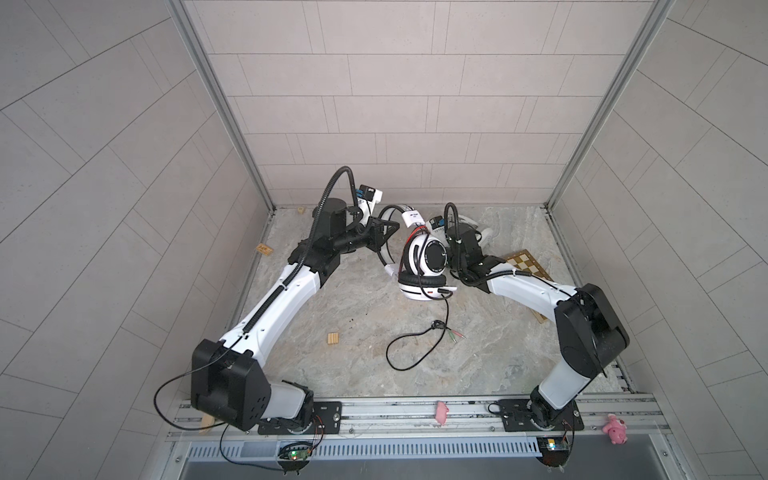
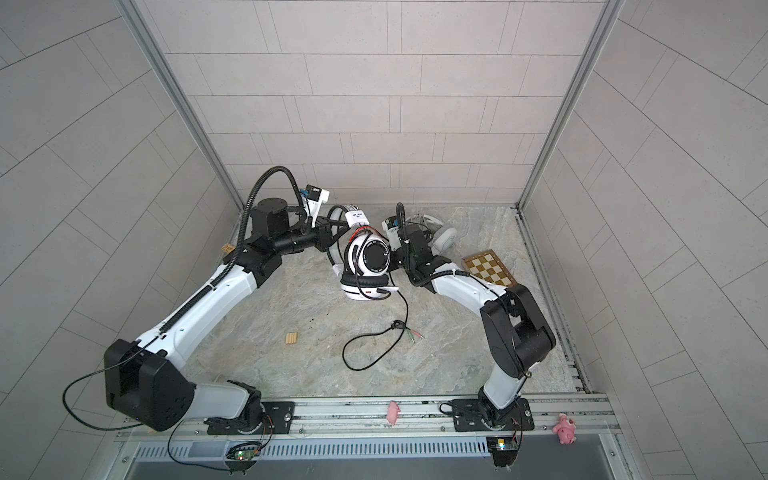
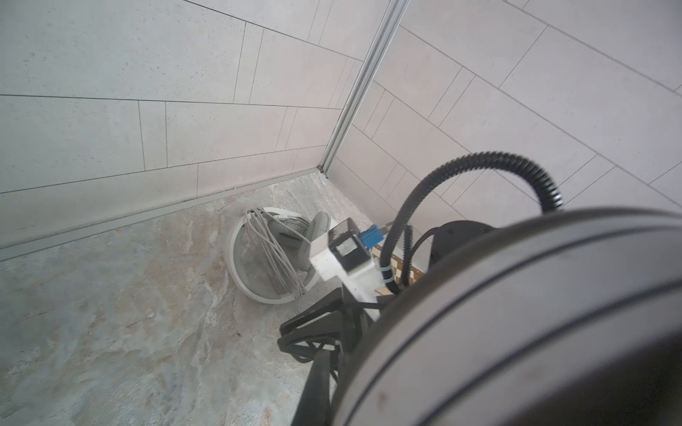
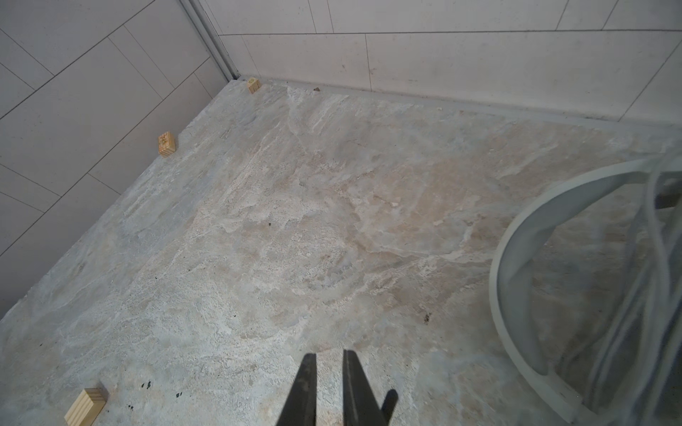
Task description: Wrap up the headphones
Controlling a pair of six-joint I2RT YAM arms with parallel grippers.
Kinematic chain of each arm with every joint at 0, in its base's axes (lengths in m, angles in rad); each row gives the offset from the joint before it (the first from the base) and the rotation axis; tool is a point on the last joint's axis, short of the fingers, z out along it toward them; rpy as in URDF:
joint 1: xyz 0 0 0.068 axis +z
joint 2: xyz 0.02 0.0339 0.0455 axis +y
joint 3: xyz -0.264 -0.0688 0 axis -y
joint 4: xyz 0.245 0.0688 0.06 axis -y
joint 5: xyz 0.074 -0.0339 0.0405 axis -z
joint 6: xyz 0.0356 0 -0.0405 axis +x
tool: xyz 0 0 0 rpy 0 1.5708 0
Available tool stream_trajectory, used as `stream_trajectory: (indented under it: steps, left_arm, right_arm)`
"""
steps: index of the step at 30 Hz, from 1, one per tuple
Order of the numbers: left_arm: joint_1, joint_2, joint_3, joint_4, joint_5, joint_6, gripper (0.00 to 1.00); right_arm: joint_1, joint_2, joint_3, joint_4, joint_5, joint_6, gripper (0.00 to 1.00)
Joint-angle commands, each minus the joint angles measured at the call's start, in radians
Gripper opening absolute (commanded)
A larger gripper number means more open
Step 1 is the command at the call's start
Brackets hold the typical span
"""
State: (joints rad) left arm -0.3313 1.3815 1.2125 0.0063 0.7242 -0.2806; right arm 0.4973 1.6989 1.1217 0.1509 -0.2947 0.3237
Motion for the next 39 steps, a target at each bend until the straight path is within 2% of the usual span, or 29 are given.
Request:
stream_trajectory:
  steps: [1, 6, 11, 20, 26, 30, 35, 39]
  left_arm:
    - [0.026, -0.046, -0.012, 0.194, 0.088, -0.139, 0.0]
    - [0.056, -0.056, -0.026, 0.238, 0.095, -0.168, 0.0]
    - [0.114, -0.042, -0.063, 0.391, 0.12, -0.292, 0.0]
    - [0.225, -0.036, -0.109, 0.549, 0.107, -0.428, 0.0]
    - [0.261, -0.037, -0.123, 0.575, 0.092, -0.439, 0.0]
    - [0.291, -0.042, -0.134, 0.604, 0.086, -0.48, 0.0]
    - [0.332, -0.051, -0.143, 0.531, -0.017, -0.493, 0.0]
    - [0.353, -0.055, -0.141, 0.434, -0.143, -0.516, 0.0]
  right_arm:
    - [0.003, 0.057, 0.011, 0.113, -0.048, 0.079, 0.17]
    - [0.025, 0.161, 0.026, 0.176, -0.061, 0.13, 0.17]
    - [0.055, 0.228, 0.018, 0.195, -0.06, 0.132, 0.18]
    - [0.088, 0.242, -0.054, 0.208, -0.04, 0.126, 0.24]
    - [0.093, 0.24, -0.075, 0.205, -0.03, 0.121, 0.24]
    - [0.093, 0.218, -0.108, 0.216, -0.023, 0.118, 0.16]
    - [0.105, 0.186, -0.137, 0.18, -0.027, 0.108, 0.06]
    - [0.164, 0.144, -0.159, 0.126, 0.02, 0.055, 0.05]
